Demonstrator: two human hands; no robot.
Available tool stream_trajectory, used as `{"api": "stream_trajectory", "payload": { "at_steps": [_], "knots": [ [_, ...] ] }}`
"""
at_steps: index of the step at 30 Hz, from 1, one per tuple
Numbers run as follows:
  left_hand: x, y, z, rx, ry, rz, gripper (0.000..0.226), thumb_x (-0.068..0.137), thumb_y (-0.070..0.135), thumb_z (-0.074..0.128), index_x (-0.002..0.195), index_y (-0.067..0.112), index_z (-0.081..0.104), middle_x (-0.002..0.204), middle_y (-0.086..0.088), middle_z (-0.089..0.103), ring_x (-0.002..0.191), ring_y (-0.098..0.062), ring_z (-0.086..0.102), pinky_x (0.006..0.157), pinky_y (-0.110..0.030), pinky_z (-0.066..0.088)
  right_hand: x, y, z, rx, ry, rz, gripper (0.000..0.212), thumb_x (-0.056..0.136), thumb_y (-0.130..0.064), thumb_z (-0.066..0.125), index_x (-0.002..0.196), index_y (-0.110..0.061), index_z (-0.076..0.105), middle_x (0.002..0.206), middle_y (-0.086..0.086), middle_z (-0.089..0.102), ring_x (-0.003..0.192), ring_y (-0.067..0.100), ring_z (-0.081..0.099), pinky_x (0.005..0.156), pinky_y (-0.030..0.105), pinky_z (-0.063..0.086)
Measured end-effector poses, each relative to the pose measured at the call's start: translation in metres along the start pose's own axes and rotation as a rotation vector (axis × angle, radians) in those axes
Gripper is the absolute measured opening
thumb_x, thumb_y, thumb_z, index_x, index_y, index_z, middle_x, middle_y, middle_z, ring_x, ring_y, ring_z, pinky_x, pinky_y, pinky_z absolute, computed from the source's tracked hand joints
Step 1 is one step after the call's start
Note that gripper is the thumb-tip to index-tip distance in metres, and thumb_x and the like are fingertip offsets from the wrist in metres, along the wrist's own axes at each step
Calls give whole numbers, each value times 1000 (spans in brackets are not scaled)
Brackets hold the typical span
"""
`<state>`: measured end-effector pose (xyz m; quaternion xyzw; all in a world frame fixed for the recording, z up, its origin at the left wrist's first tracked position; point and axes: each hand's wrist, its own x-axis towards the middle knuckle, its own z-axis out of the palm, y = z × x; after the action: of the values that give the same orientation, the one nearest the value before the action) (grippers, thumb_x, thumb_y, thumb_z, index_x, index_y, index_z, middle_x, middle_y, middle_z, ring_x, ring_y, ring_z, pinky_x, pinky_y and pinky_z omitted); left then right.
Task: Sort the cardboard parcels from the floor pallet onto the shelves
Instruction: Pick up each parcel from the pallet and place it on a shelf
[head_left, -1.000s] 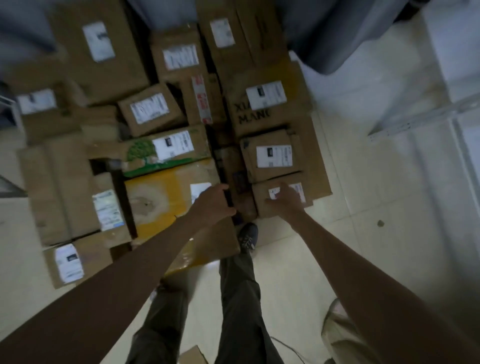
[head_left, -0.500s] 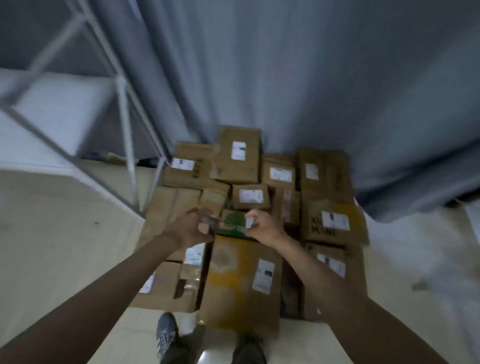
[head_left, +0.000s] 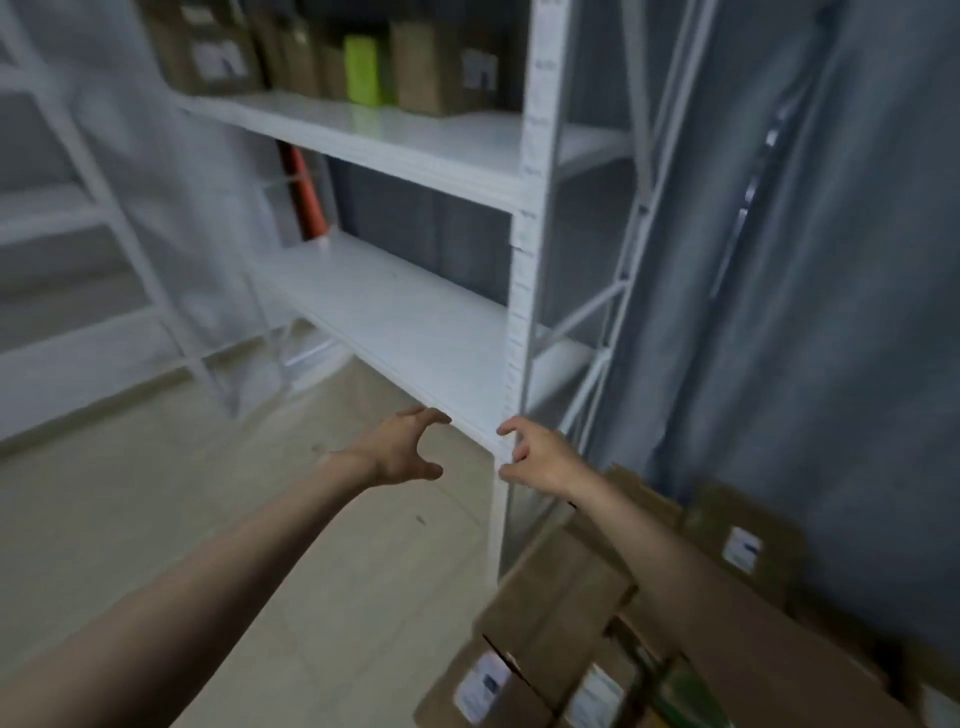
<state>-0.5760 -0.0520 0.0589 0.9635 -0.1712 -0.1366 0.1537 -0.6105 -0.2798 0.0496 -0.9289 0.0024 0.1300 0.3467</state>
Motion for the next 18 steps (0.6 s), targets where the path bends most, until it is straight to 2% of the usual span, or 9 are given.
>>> {"api": "stream_trajectory", "payload": {
  "at_steps": [4,8,10,13,16,18],
  "knots": [
    [-20,-86,-69,32,60,-65,77,83,35,78,150,30,39,152,-3,42,133,-23,48,105,-33,42,43,-92,19,-35,-16,-73,54,83,-24,71,133,-34,51,113,-1,54,102,21,58,95,37,51],
    [-33,-147,-133,24,163,-107,76,83,36,78,148,32,40,145,-2,48,124,-20,54,98,-32,46,82,-167,23,-83,-15,-146,56,84,-27,69,135,-37,48,124,3,52,108,23,57,101,42,49],
    [-36,-169,-158,7,204,-118,75,82,36,79,148,32,41,143,0,51,120,-18,56,97,-34,48,99,-199,20,-95,-3,-175,56,84,-28,69,135,-37,48,125,2,52,108,24,58,101,43,49],
    [-28,-197,-190,-18,257,-110,76,82,35,79,147,30,42,141,0,54,115,-14,56,97,-31,48,124,-236,15,-109,20,-216,55,84,-28,67,134,-38,47,124,1,51,107,23,59,99,44,51],
    [-8,-217,-215,-28,296,-92,74,82,35,79,146,30,43,138,-2,56,114,-17,55,101,-38,49,152,-264,9,-131,63,-255,54,85,-28,67,135,-36,48,121,1,52,105,23,58,97,43,51],
    [11,-227,-230,-23,313,-66,72,83,36,78,145,31,44,136,-3,56,108,-14,53,100,-38,49,173,-279,3,-146,95,-275,54,86,-28,68,136,-34,48,121,2,53,103,22,59,94,42,53]
  ]
}}
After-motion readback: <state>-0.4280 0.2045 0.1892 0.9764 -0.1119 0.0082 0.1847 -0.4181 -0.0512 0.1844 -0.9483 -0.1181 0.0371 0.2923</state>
